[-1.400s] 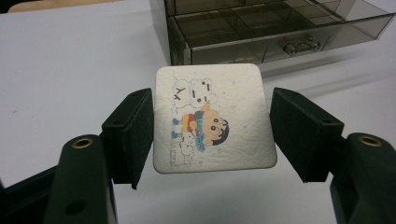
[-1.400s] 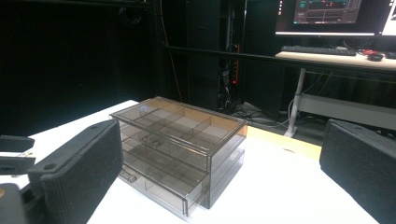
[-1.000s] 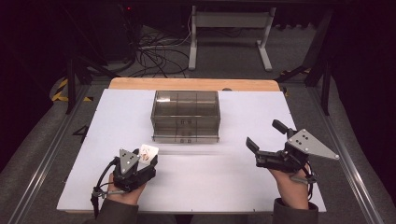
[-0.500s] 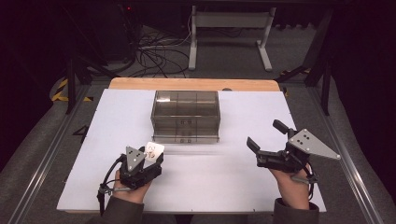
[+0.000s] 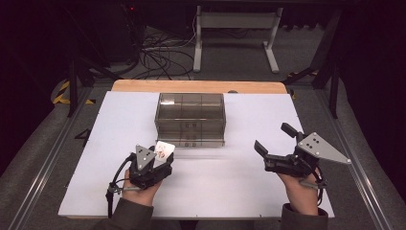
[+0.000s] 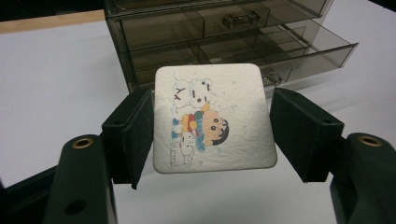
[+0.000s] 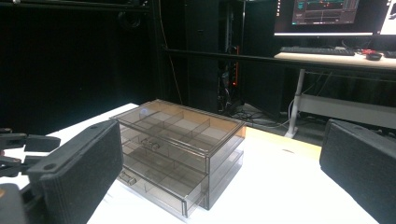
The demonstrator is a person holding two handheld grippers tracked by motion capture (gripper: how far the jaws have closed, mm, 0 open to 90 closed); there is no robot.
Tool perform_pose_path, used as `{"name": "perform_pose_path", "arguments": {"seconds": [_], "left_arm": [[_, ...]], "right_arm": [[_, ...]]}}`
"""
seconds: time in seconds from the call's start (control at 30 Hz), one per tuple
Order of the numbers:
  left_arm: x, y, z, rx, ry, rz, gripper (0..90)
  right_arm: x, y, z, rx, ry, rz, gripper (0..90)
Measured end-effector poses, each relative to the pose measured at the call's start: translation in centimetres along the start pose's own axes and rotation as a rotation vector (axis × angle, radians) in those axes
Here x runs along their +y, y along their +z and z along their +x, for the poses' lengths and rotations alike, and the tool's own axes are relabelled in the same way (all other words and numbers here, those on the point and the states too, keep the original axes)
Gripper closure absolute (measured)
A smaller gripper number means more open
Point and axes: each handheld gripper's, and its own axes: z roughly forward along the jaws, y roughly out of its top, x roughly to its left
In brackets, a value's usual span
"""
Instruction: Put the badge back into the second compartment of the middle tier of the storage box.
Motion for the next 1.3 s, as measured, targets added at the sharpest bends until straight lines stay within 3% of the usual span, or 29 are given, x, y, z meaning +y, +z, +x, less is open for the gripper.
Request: {"name": "perform_pose_path", "arguments": {"seconds": [0.8, 1.3], "left_arm": [[1.2, 2.1, -0.5, -0.011, -0.001, 0.019, 33.2], [1.9, 3.2, -0.6, -0.022, -0.026, 0.021, 33.2]], "right_arm": [[0.0, -0.2, -0.1, -0.004, -0.002, -0.004, 0.3], [0.0, -0.1, -0.1, -0.002, -0.004, -0.004, 0.3]]}}
